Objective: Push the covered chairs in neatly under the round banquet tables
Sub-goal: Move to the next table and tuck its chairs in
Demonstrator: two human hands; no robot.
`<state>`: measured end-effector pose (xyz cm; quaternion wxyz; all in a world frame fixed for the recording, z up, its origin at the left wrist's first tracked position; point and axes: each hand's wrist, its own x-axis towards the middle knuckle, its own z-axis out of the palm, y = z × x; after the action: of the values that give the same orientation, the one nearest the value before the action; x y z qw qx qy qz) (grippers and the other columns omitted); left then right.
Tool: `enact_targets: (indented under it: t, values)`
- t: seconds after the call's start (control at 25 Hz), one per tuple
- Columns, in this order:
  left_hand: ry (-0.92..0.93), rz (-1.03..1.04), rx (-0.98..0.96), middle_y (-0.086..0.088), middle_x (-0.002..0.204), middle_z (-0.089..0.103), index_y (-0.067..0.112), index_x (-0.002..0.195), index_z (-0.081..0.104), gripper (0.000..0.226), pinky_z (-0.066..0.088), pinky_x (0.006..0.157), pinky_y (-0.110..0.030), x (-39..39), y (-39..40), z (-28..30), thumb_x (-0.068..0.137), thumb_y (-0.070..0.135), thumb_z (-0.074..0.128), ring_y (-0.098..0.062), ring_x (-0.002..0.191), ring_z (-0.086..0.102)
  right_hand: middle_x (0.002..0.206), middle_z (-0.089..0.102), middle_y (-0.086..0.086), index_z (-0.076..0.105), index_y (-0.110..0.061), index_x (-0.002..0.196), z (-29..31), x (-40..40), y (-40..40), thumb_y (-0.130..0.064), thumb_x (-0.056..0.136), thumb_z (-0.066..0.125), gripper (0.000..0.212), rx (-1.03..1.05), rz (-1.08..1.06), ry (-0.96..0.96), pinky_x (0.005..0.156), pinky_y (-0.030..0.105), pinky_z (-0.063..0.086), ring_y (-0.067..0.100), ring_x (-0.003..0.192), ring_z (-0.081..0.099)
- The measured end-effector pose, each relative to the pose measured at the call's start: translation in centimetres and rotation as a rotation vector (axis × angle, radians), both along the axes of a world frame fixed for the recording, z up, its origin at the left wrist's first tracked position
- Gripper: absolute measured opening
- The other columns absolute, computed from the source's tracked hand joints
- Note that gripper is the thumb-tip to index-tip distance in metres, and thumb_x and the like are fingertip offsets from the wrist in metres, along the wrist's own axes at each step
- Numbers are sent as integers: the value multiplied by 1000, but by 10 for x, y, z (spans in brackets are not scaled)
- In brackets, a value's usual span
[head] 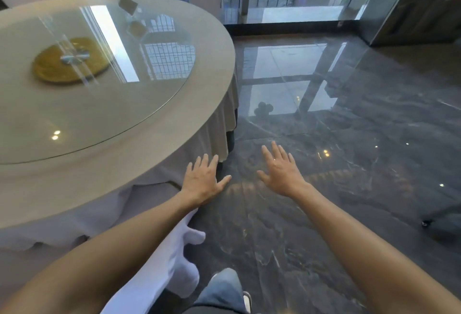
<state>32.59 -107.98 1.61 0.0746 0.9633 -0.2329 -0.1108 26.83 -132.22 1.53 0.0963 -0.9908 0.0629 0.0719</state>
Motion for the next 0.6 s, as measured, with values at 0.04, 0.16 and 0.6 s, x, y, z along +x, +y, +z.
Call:
enact_targets:
  t: [0.04,0.16,0.6]
  values:
    - [9,3,-5,-14,159,25,20,155,21,83,19,117,-50,13,-19,-3,90,71,34,-32,146,22,163,0,13,9,-21,154,-3,10,-17,-49,95,47,76,3,-16,-28,117,55,11,34,148,2]
    - [37,10,7,-13,159,24,21,155,21,85,19,116,-51,58,-71,-17,89,73,33,-32,146,22,163,6,11,14,-24,153,-16,49,-64,-55,92,45,76,-14,-3,-22,116,57,12,33,148,4]
    - [272,-13,100,-8,135,53,21,134,47,75,37,103,-47,346,-291,-38,83,75,39,-28,125,48,159,20,8,28,-25,149,-24,342,-280,-64,87,46,75,-33,88,355,114,55,14,30,145,15]
